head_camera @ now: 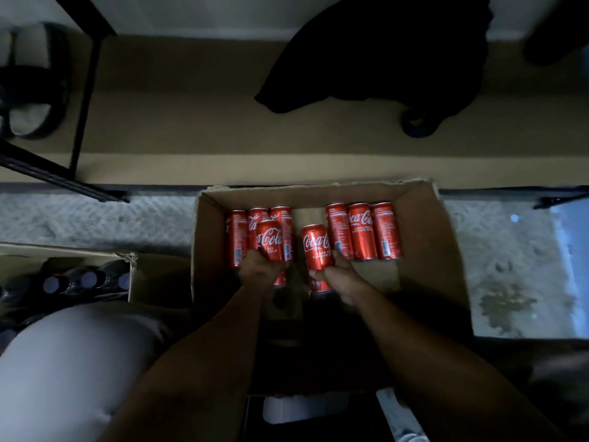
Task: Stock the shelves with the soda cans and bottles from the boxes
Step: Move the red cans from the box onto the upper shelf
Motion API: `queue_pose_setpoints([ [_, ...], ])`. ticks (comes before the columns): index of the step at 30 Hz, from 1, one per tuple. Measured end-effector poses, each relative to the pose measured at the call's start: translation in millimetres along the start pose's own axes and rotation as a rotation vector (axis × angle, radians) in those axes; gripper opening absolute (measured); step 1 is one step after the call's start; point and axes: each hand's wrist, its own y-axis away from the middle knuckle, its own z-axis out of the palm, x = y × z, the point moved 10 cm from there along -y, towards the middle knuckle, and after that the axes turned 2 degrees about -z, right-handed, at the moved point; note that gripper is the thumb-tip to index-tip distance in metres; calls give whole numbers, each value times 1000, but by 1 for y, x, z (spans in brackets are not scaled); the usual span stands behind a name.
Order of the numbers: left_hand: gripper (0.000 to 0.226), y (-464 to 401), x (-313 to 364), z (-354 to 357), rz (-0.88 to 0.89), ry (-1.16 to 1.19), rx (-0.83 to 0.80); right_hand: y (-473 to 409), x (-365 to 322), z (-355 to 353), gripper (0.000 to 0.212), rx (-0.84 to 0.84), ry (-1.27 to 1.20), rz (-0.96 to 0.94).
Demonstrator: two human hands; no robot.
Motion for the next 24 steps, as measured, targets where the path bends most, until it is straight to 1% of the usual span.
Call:
queue_pose_setpoints([
  [3,76,26,2,18,19,107,-56,27,-1,-20,77,43,-37,-51],
  [5,79,43,6,30,40,189,-106,46,-4,-33,77,76,-59,-82],
  [7,81,62,13,41,86,249,-163,64,-6,-45,78,118,-72,-104],
  [10,81,85,28,47,179,294,-195,85,-14,-59,82,197,-100,-158],
  [13,79,104,48,47,272,310,-249,102,-23,-68,77,229,-120,-212],
  [16,74,112,66,45,353,300,-313,106,-26,-73,78,231,-135,-255],
  [18,71,112,78,43,390,290,-329,103,-29,-74,81,226,-128,-267],
  [24,70,109,108,37,400,306,-357,88,-49,-79,81,185,-156,-273],
])
